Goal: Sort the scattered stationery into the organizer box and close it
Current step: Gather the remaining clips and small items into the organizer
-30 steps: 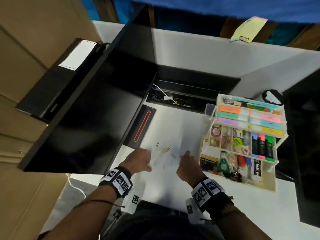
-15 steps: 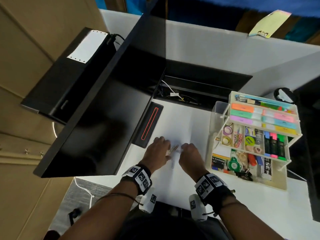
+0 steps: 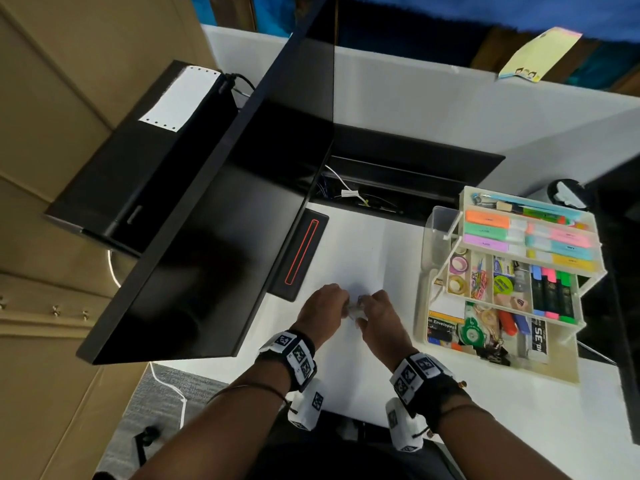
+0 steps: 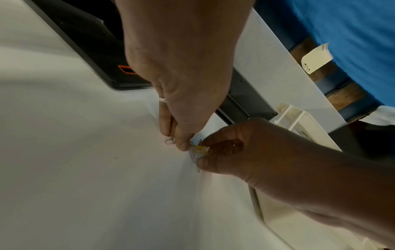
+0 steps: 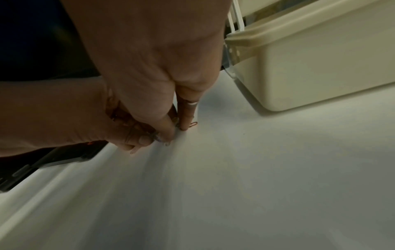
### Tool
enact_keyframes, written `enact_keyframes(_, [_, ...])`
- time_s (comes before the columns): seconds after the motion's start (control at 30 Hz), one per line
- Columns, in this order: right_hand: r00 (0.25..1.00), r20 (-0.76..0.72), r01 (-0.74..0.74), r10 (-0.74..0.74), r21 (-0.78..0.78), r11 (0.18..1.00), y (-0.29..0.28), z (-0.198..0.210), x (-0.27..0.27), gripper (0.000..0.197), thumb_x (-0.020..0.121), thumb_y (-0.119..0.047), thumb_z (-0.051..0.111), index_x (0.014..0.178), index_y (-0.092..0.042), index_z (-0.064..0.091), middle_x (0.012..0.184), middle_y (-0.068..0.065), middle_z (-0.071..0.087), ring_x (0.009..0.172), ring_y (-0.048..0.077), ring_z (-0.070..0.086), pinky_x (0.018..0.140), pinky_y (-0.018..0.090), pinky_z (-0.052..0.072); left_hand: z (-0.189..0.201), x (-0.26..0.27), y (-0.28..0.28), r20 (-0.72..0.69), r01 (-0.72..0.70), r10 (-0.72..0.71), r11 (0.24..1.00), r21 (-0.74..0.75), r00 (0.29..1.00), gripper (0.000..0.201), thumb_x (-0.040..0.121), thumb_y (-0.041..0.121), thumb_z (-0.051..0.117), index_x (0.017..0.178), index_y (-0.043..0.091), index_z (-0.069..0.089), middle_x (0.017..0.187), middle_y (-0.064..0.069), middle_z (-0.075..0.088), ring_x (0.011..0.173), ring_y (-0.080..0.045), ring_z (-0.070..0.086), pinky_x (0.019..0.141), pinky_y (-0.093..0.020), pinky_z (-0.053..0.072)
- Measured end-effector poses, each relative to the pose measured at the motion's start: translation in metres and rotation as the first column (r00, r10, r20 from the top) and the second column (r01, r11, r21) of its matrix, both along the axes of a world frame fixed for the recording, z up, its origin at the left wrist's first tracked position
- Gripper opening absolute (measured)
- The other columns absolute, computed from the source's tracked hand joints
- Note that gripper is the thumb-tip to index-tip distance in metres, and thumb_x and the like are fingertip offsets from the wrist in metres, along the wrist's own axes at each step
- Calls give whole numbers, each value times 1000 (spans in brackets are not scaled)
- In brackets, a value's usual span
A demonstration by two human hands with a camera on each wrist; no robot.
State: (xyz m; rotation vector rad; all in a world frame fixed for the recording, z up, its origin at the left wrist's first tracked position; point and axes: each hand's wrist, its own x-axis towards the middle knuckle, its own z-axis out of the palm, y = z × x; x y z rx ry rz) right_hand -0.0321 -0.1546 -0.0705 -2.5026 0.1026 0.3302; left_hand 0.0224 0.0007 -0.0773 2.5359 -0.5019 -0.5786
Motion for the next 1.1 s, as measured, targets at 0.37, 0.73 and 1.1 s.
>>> enact_keyframes(0.37, [996,-29,-82,79,-113,990,-5,3,-11,81,76,-28,90,145,-16,49,133,13,44,122,34,51,97,42,57,1,-4,19,-42,-124,122,990,-60,992,11,93,15,69,98,12,60,101,-6,59,92,-28,61,77,-43,54])
enact_keyframes(0.73, [984,71,-159,166,-97,983,-4,-8,24,21,95,-2,60,96,-11,79,92,6,60,72,27,65,71,23,48,1,-6,34,-108,-82,76,995,-48,991,58,83,24,84,136,21,61,125,-1,58,107,-25,63,90,-39,53])
enact_keyframes(1.1, [988,104,-96,113,-150,984,-12,-5,30,12,93,-8,62,87,-9,72,81,11,66,76,33,62,68,36,51,12,3,5,80,24,-33,994,109,996,16,98,16,61,92,11,76,101,-9,70,92,-32,68,70,-33,46])
